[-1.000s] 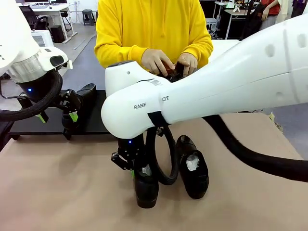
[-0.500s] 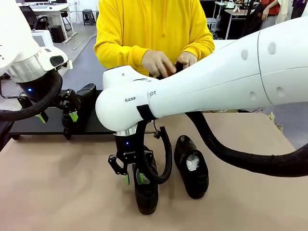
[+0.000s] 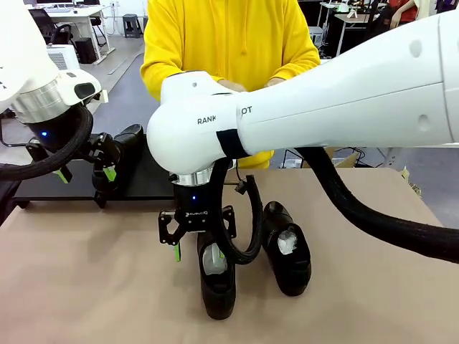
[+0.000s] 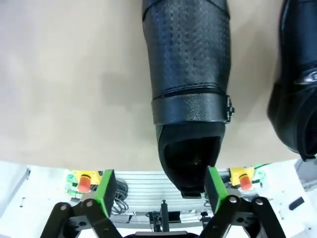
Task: Organize the shoes by placing them on the stand.
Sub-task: Pick up one Shoe and place it in the middle of the table, then place the Shoe from the middle of the table onto the Shoes Stand.
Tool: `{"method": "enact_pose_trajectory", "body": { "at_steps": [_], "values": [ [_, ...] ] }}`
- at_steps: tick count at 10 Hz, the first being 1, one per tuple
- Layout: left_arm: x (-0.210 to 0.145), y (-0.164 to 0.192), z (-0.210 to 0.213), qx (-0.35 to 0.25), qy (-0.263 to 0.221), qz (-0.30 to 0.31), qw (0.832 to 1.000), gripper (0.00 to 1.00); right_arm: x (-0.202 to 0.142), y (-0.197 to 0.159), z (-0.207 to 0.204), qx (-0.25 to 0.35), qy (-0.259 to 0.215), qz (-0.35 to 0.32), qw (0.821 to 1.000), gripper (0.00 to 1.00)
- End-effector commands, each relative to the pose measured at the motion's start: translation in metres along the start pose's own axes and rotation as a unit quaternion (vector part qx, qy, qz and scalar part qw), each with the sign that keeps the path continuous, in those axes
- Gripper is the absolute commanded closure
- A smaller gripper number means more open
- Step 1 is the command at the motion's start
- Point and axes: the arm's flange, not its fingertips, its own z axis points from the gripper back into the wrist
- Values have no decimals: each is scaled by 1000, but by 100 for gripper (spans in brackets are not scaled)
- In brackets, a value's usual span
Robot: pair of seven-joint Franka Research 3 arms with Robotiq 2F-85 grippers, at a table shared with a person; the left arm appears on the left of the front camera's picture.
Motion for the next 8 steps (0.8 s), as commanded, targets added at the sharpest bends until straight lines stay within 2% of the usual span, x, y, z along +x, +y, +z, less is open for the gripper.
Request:
{"method": "enact_pose_trajectory", "body": {
  "at_steps": [1, 8],
  "values": [
    [2, 2, 1, -1, -1, -4, 1000, 0, 8, 8, -9, -1, 5, 4, 1000, 0],
    [2, 2, 1, -1, -1, -4, 1000, 0, 8, 8, -9, -1, 5, 4, 1000, 0]
  ]
}}
